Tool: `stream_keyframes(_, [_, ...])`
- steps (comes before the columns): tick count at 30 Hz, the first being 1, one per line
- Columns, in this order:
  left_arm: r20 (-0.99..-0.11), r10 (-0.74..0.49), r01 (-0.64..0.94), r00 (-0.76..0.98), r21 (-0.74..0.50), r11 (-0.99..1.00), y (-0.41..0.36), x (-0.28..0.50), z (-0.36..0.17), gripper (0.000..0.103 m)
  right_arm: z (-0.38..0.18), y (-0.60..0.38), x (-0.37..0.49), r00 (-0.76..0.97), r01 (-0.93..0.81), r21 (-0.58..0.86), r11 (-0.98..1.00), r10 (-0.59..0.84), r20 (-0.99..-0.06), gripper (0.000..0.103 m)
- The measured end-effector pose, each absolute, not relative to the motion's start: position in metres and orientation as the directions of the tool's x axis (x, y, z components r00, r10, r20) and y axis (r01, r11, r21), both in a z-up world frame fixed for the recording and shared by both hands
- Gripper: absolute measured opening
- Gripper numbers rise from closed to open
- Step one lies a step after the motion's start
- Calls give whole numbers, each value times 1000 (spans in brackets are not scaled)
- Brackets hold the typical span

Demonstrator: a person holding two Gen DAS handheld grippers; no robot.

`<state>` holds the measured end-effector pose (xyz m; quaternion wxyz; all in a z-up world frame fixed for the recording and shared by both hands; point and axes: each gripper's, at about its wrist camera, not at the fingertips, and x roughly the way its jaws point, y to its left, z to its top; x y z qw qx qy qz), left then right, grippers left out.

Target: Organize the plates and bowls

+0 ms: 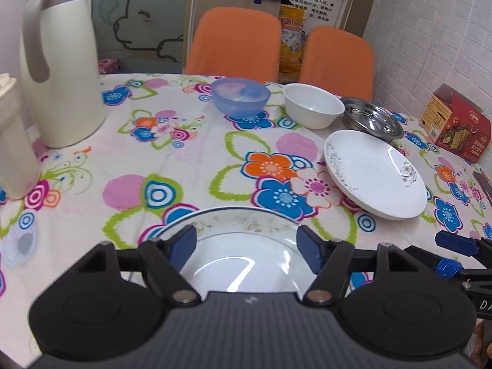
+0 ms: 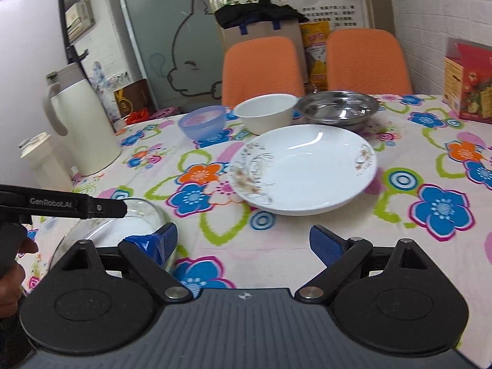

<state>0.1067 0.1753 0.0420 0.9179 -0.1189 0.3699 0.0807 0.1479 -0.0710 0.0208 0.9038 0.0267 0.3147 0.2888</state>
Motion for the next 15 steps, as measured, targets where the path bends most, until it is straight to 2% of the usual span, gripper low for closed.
stream_keyframes(6, [-727, 7, -179, 687, -161, 971, 153, 150, 38, 70, 12, -103, 182, 664, -418, 251, 873, 482, -572, 80])
stream_keyframes(15, [-762, 10, -152, 647, -116, 981, 130, 227, 35, 71, 6, -105, 245, 666, -404, 222, 888, 451, -594, 80])
